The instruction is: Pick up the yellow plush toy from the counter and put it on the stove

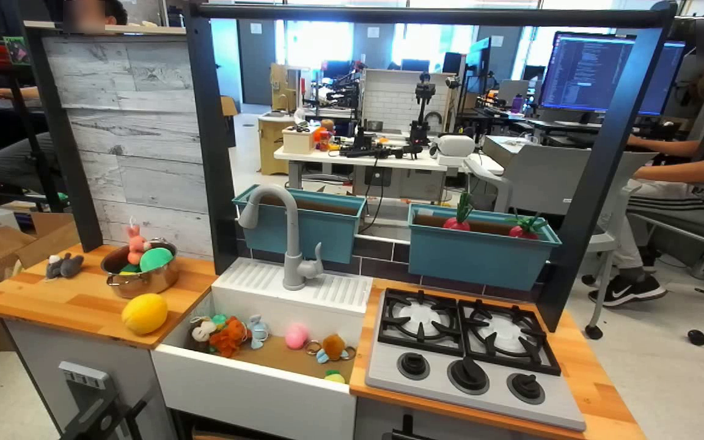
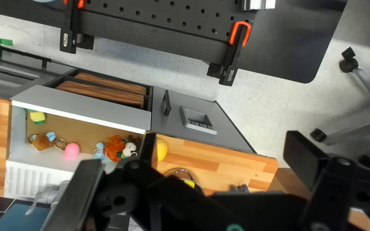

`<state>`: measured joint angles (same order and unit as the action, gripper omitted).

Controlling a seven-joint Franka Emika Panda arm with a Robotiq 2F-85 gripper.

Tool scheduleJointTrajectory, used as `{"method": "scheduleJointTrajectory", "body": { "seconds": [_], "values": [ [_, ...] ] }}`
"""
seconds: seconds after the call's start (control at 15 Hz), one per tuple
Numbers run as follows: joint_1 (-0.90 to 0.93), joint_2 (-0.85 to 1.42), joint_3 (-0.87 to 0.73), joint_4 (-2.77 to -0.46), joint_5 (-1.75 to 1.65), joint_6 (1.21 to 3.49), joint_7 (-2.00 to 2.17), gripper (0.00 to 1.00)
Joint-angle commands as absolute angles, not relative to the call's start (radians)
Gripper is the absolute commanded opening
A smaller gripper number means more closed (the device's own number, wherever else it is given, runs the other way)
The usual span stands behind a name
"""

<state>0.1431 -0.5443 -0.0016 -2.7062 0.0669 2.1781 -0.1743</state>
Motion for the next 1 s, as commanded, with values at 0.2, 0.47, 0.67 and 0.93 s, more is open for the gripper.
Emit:
{"method": "scheduleJointTrajectory", "body": {
  "seconds": [0.2, 0.47, 0.67, 0.93],
  "values": [
    [0.146, -0.474, -0.001, -2.677, 0.078, 2.216, -0.197, 1.00],
    [0.159, -0.313, -0.011, -2.588, 0.119, 2.314, -0.214, 1.00],
    [0.161, -0.174, -0.006, -2.486, 0.161, 2.351, -0.240, 1.00],
    [0.139, 0.042, 0.021, -2.301, 0.197, 2.336, -0.229, 1.00]
  ]
}}
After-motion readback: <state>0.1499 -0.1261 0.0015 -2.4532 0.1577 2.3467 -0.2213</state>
